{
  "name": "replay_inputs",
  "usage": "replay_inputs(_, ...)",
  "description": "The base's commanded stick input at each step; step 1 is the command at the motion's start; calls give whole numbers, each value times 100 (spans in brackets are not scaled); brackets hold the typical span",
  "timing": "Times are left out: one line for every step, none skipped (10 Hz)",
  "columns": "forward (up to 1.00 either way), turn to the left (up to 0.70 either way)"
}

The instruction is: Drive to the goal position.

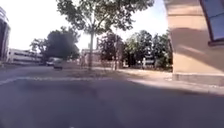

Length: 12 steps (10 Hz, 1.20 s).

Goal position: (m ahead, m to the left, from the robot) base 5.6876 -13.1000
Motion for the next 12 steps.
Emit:
replay_inputs(70,-14)
replay_inputs(70,-14)
replay_inputs(70,-14)
replay_inputs(70,-14)
replay_inputs(70,-14)
replay_inputs(70,-14)
replay_inputs(70,-14)
replay_inputs(70,-14)
replay_inputs(70,-14)
replay_inputs(70,-14)
replay_inputs(70,-14)
replay_inputs(70,-14)
